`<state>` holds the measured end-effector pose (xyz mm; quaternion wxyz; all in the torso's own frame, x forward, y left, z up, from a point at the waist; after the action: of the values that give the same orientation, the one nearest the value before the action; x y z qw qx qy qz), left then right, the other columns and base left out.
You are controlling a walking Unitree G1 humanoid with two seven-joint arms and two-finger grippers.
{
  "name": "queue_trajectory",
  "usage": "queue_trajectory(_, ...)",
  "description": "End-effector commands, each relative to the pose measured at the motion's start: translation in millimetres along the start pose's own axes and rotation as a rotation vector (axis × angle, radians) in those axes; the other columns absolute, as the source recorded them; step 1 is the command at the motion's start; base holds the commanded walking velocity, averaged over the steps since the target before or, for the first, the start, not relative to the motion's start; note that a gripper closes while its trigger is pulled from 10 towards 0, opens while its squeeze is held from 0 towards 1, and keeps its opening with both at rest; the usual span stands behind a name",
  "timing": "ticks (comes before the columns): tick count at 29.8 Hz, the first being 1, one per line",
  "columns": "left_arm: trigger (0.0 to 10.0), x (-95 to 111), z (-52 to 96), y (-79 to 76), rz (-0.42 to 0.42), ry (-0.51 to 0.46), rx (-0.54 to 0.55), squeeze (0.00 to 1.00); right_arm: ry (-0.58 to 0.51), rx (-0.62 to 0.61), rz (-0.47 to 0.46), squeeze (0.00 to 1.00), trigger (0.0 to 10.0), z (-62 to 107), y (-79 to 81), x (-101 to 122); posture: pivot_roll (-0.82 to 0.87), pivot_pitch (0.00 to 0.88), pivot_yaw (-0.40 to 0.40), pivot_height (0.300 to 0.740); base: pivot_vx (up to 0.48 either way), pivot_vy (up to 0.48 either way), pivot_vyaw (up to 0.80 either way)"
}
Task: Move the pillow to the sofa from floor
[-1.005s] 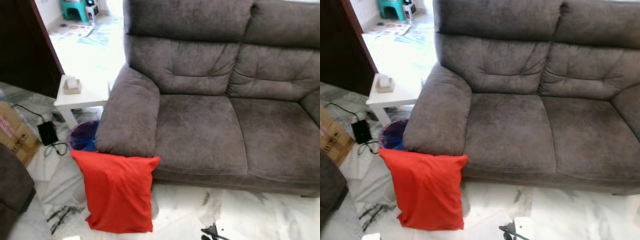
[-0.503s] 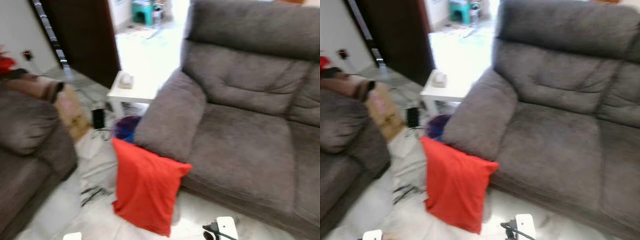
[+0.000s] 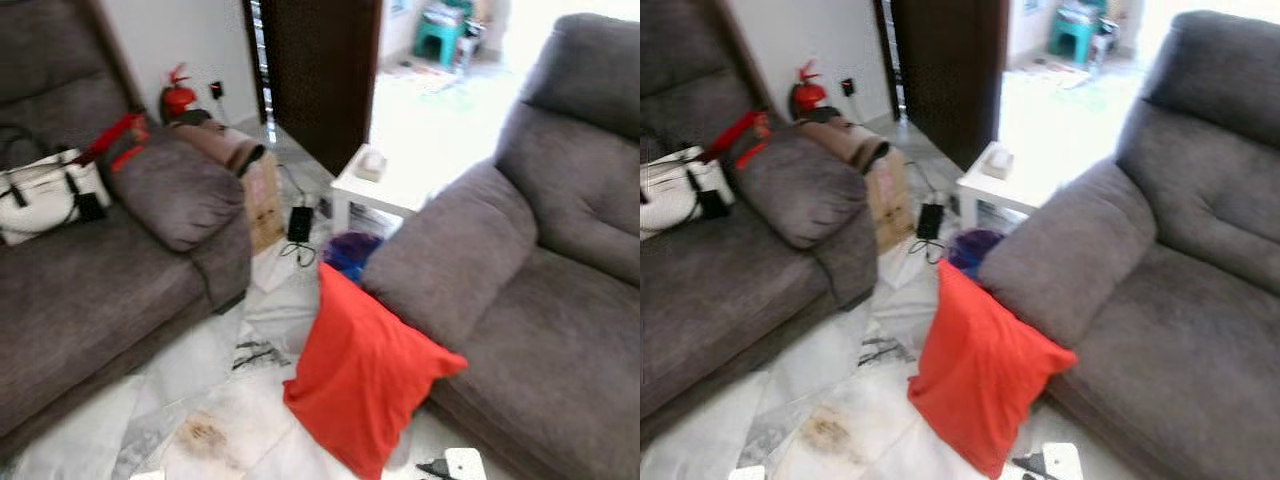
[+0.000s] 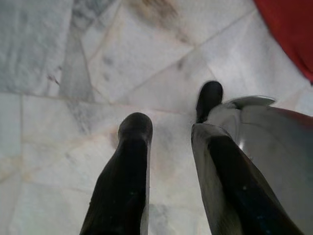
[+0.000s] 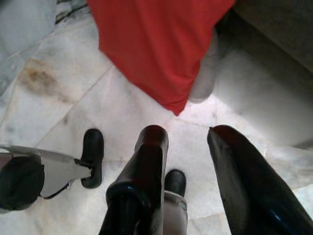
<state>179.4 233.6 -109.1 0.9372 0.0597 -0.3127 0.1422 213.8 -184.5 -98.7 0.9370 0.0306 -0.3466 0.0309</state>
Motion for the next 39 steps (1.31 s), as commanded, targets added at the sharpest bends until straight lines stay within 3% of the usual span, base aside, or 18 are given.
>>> queue_trajectory(1, 10.0, -5.4, 0.8, 3.1, -0.002, 0.024, 0.01, 0.0, 0.02, 0.002, -0.025, 0.0, 10.0, 1.9, 2.0, -9.5, 0.06, 0.145, 0.002, 0.74, 0.0, 0.0, 0.0)
queue_trajectory(5, 10.0, -5.6, 0.9, 3.9, -0.021, 0.026, 0.012, 0.0, 0.016, 0.002, -0.042, 0.0, 10.0, 2.3, 0.5, -9.7, 0.05, 0.144, 0.002, 0.74, 0.0, 0.0, 0.0)
queue_trajectory(18, 10.0, -5.3, 1.0, 1.4, -0.019, 0.017, 0.008, 0.0, 0.022, 0.018, -0.037, 0.0, 10.0, 1.8, 1.5, -8.5, 0.06, 0.146, 0.002, 0.74, 0.0, -0.436, 0.0)
queue_trajectory(39, 10.0, -3.5, 0.8, 1.8, -0.014, 0.008, 0.01, 0.0, 0.029, 0.021, -0.046, 0.0, 10.0, 2.3, 2.6, -11.4, 0.05, 0.149, 0.006, 0.74, 0.0, 0.0, 0.0)
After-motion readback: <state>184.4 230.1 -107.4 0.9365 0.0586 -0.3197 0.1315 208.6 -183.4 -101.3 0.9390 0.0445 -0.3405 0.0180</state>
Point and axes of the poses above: a point about 5 cm out from each wrist's last joint towards the gripper, its own z axis pointing back from the gripper into the wrist, its own x axis along the axis of the wrist's last joint, y = z × x, the point moved 3 cm from there along -z, pointing out of the wrist towards the gripper, and after that the axes turned 3 degrees about z, right-handed, at the moved point
